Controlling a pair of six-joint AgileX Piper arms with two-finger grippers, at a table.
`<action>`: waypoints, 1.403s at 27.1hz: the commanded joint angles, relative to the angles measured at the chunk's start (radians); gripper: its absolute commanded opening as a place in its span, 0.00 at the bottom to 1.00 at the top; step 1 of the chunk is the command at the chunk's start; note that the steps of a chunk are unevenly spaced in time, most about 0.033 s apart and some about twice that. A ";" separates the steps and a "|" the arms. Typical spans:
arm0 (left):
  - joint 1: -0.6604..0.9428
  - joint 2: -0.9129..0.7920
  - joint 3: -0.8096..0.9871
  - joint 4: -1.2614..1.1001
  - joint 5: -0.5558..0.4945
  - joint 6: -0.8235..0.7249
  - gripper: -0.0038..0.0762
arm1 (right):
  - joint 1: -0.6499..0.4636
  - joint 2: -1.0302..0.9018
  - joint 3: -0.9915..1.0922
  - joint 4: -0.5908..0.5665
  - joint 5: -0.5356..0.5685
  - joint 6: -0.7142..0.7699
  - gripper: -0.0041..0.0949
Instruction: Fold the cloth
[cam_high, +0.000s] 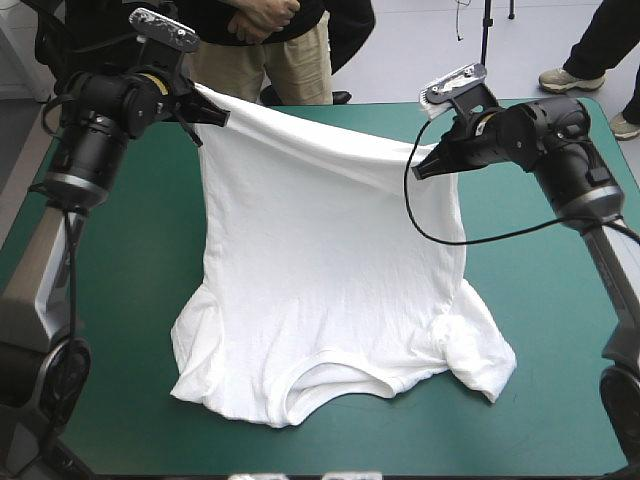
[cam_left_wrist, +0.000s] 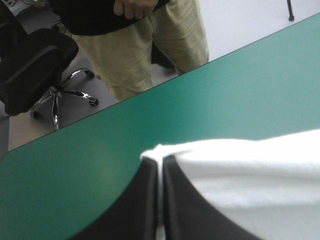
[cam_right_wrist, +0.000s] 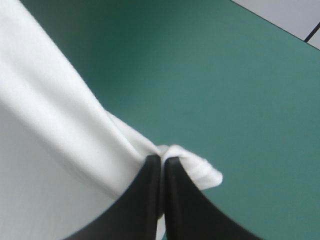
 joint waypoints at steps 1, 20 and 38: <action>0.003 0.022 -0.022 0.052 -0.162 -0.063 0.03 | -0.061 0.035 -0.027 0.007 -0.182 -0.010 0.02; 0.003 0.272 -0.022 0.005 -0.230 -0.086 0.52 | -0.198 0.308 -0.250 0.199 -0.156 -0.116 0.60; 0.003 -0.303 0.257 -0.183 0.277 -0.054 0.51 | -0.203 -0.242 0.017 0.392 0.279 -0.141 0.47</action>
